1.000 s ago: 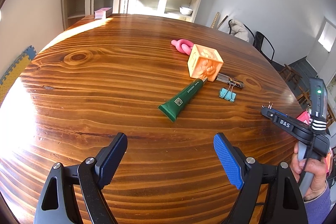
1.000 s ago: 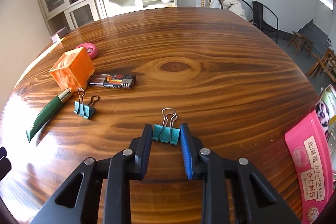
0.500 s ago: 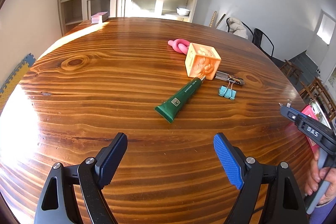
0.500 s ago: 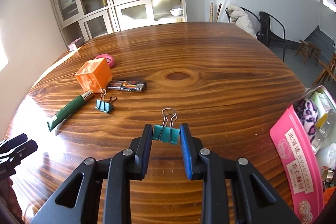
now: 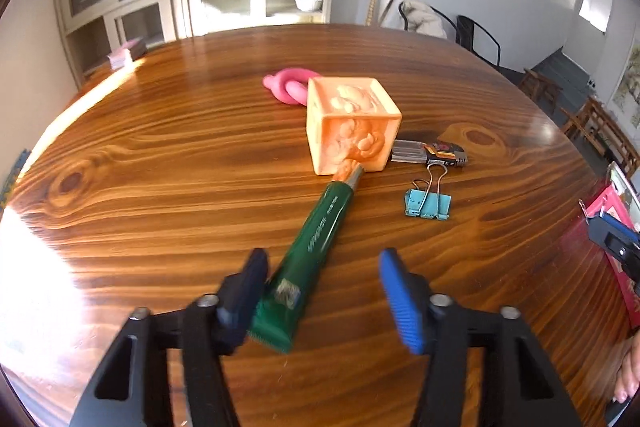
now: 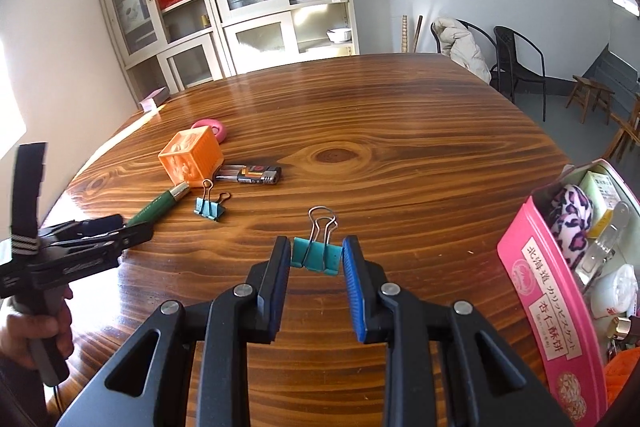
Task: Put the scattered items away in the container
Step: 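Grasp the green tube with the left tool while the right tool holds the clip, then carry the green tube with the left tool while the right tool drops the clip into the tin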
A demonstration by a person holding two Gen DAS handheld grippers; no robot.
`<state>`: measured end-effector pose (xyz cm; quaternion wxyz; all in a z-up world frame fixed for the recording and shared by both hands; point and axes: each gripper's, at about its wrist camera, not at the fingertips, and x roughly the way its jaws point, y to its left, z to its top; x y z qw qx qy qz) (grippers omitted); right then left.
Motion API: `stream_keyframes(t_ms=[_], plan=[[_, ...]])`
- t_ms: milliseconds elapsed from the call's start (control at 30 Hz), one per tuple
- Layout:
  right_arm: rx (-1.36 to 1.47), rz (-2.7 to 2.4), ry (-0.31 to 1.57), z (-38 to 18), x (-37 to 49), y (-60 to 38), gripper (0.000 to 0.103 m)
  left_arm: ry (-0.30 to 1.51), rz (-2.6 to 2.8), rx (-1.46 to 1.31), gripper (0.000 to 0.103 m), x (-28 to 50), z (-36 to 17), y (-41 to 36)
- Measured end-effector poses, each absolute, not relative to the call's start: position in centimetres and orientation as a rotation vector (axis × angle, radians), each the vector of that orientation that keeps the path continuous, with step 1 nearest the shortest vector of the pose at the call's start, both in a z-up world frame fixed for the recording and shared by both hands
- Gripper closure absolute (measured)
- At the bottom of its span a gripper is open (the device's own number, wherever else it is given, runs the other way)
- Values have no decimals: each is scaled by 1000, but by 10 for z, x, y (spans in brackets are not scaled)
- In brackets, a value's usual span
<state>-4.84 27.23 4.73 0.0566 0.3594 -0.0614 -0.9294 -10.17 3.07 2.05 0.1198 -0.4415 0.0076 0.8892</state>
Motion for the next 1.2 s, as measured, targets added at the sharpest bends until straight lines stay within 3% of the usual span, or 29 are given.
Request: stream_keyframes(t_ms=[167, 233, 300, 733, 1200], plan=[[1110, -2810, -221, 46, -52, 279, 74, 135, 2634, -1275, 47, -119, 16, 42], [1116, -2808, -217, 44, -53, 278, 74, 137, 2626, -1257, 76, -123, 17, 46], [1117, -2812, -206, 44, -53, 276, 74, 122, 2624, -1253, 84, -123, 18, 48], [942, -2908, -258, 72, -33, 290, 74, 23, 2658, -1089, 84, -76, 65, 64], [763, -3070, -457, 101, 18, 352, 74, 45, 2486, -932, 84, 0, 104, 158]])
